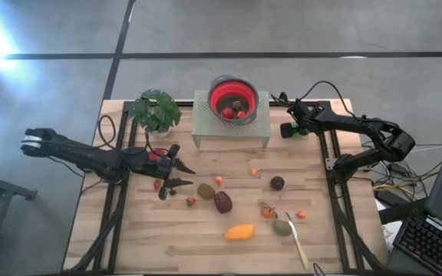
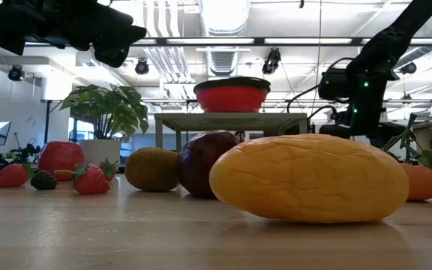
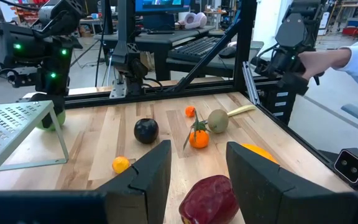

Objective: Pick & Place Fruit
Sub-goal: Put the apple into the red strainer bowl on the shelf

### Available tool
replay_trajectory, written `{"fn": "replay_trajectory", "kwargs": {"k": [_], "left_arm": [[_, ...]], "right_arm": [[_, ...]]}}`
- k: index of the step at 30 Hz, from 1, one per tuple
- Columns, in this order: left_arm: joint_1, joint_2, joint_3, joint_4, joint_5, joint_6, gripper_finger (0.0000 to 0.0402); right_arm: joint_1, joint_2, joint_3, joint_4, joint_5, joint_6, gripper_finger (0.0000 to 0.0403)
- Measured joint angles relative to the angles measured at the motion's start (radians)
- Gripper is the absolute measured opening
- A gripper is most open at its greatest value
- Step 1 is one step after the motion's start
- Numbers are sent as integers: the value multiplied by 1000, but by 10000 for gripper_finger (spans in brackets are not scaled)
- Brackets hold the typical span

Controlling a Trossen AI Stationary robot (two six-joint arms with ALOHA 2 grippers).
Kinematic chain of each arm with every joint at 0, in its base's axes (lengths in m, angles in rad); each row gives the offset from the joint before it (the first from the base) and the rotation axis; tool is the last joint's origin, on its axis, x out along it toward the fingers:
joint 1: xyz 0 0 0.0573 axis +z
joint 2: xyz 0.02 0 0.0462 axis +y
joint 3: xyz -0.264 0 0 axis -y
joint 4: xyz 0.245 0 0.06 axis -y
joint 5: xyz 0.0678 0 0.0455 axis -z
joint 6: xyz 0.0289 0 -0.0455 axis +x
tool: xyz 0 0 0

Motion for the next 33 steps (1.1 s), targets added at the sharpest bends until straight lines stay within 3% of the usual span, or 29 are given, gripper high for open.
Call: {"fn": "replay_trajectory", "kwargs": {"k": [14, 25, 33], "left_arm": [[0, 0, 0, 0, 0, 0, 161], [1, 0, 0, 0, 0, 0, 161], [1, 0, 0, 0, 0, 0, 161]], "right_arm": [[8, -78, 252, -325, -16, -12, 351], [109, -182, 480, -339, -85, -12, 346], [255, -156, 668, -307, -82, -12, 354]]}}
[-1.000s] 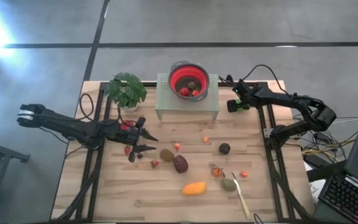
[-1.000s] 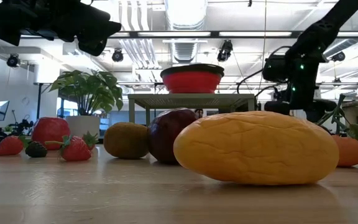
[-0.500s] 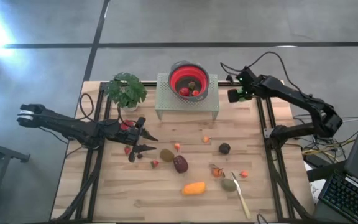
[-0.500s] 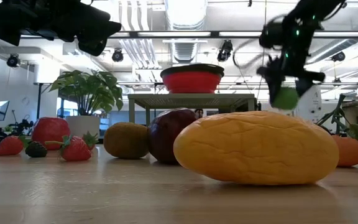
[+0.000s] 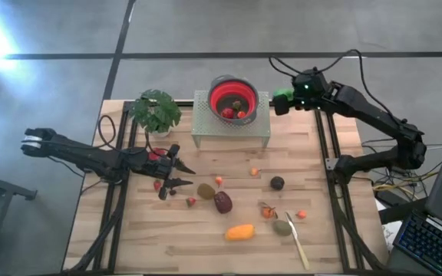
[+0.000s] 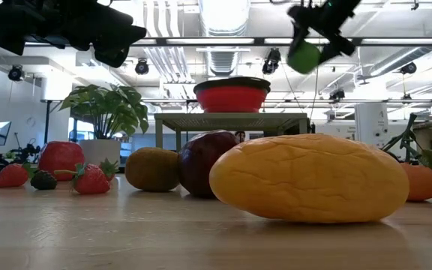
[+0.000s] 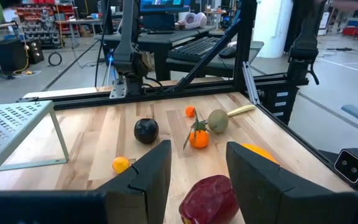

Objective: Pick & Place Fruit
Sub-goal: Put the apple into the red strainer bowl on the shelf

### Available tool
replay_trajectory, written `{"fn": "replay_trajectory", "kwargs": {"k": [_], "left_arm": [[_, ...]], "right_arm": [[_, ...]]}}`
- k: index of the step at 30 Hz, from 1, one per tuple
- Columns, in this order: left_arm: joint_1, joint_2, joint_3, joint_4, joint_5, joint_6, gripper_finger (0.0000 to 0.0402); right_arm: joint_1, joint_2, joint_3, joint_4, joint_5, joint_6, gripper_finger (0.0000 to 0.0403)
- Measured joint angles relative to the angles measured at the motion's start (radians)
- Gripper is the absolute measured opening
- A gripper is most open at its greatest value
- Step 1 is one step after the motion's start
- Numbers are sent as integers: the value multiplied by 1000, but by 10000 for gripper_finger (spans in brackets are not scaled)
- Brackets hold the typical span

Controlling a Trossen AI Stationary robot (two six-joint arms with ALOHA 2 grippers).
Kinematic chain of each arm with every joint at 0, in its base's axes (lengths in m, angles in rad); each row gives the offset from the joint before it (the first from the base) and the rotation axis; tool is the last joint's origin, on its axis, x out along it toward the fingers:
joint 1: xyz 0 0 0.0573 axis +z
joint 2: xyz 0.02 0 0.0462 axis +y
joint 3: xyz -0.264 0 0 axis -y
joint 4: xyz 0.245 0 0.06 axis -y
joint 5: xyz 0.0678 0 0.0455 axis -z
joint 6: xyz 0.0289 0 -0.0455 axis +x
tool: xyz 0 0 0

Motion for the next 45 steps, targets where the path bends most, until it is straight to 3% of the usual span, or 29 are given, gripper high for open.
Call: {"fn": "replay_trajectory", "kwargs": {"k": [9, 20, 26, 45], "left_arm": [[0, 0, 0, 0, 0, 0, 161], [-1, 0, 0, 0, 0, 0, 161], [-1, 0, 0, 0, 0, 0, 161], [0, 0, 0, 0, 0, 0, 161]], "right_arm": [[95, 143, 156, 82, 2, -28, 354], [94, 431, 372, 72, 0, -125, 349], [87, 552, 492, 52, 1, -178, 367], [72, 753, 705, -146, -4, -278, 370]]}}
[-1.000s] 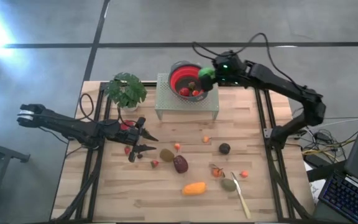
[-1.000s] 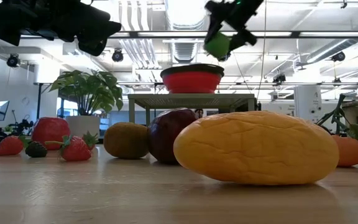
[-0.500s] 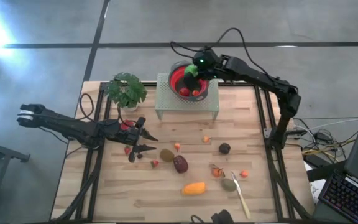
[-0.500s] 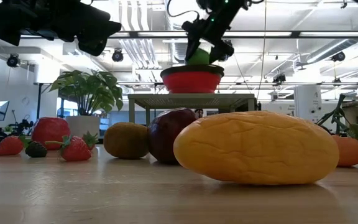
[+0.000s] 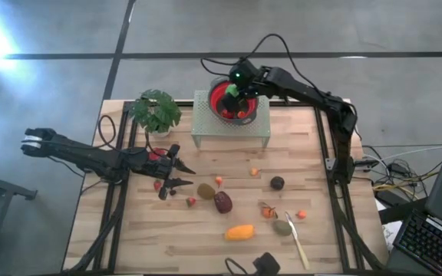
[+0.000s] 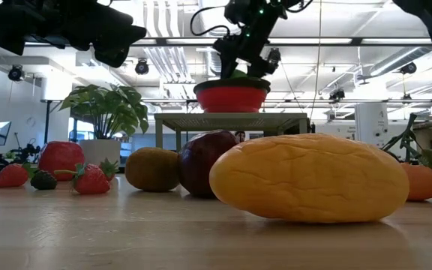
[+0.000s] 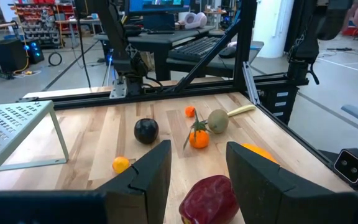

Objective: Pick & Place Fruit
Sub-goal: Put the apple into the red strainer bowl on the shelf

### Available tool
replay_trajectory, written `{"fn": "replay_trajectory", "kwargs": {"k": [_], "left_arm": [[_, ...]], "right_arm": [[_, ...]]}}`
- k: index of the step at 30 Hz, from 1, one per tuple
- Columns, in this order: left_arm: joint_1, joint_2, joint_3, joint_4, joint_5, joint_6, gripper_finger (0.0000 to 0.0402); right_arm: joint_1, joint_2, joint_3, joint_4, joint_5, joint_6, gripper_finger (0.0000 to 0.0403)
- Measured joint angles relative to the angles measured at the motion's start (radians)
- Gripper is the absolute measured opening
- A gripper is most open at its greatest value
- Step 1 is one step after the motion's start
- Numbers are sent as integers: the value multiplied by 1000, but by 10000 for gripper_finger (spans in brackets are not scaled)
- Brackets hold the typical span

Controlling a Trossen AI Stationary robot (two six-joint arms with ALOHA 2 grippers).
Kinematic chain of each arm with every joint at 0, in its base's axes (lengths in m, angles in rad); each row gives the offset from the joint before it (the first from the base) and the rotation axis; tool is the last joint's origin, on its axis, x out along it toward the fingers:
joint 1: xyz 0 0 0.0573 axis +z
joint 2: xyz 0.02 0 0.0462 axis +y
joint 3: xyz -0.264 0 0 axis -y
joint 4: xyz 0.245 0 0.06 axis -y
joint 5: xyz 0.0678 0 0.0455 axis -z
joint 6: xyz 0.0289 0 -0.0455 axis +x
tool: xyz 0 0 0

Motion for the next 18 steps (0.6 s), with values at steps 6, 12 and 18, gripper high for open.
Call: {"fn": "replay_trajectory", "kwargs": {"k": [6, 12, 18], "left_arm": [[0, 0, 0, 0, 0, 0, 161], [0, 0, 0, 0, 0, 0, 161], [0, 0, 0, 0, 0, 0, 161]], "right_arm": [[-7, 7, 3, 0, 0, 0, 370], [-14, 1, 1, -4, 0, 0, 370], [-13, -1, 0, -4, -1, 0, 382]]}}
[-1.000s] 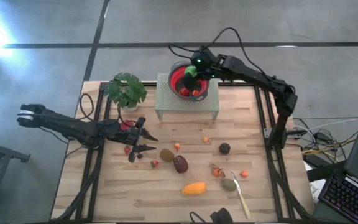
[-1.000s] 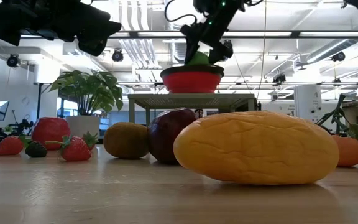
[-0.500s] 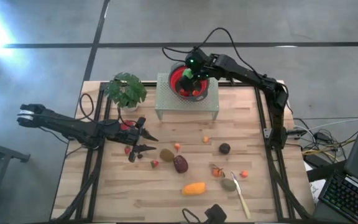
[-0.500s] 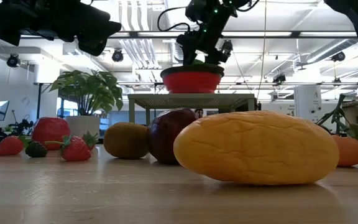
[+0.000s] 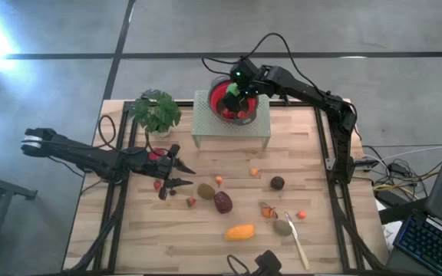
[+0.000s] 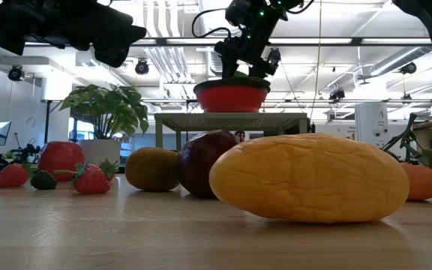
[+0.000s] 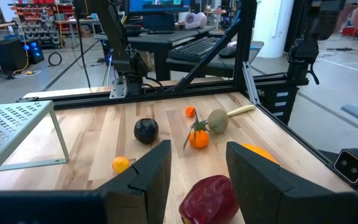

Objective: Pick & Place Fruit
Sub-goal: Put the apple into the red strainer bowl on the shelf

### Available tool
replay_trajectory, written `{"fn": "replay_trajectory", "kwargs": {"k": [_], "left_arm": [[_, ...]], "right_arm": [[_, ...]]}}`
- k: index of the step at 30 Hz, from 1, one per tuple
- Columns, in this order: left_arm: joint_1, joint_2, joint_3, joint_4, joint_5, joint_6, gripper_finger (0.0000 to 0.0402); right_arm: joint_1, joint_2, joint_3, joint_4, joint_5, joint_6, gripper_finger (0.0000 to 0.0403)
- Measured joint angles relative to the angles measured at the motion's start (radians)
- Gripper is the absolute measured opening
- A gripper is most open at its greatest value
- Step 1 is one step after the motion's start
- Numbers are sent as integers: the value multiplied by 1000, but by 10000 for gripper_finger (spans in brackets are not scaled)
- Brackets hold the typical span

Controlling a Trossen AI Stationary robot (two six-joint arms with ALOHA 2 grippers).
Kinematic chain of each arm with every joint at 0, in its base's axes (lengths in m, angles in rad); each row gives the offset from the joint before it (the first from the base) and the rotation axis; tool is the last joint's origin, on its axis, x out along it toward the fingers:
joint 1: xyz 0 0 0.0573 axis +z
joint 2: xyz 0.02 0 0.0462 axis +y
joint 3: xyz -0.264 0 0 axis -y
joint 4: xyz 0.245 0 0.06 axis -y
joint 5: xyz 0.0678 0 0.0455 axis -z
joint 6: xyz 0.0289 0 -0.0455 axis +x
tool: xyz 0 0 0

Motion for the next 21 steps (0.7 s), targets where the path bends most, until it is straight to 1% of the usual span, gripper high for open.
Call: {"fn": "replay_trajectory", "kwargs": {"k": [3, 9, 11, 21], "left_arm": [[-1, 0, 0, 0, 0, 0, 161], [-1, 0, 0, 0, 0, 0, 161], [-1, 0, 0, 0, 0, 0, 161], [0, 0, 0, 0, 0, 0, 161]], "right_arm": [[0, 0, 0, 1, 1, -4, 397], [0, 0, 0, 1, 7, 4, 399], [0, 0, 6, 0, 24, 4, 398], [1, 0, 109, -68, 31, -25, 400]]}}
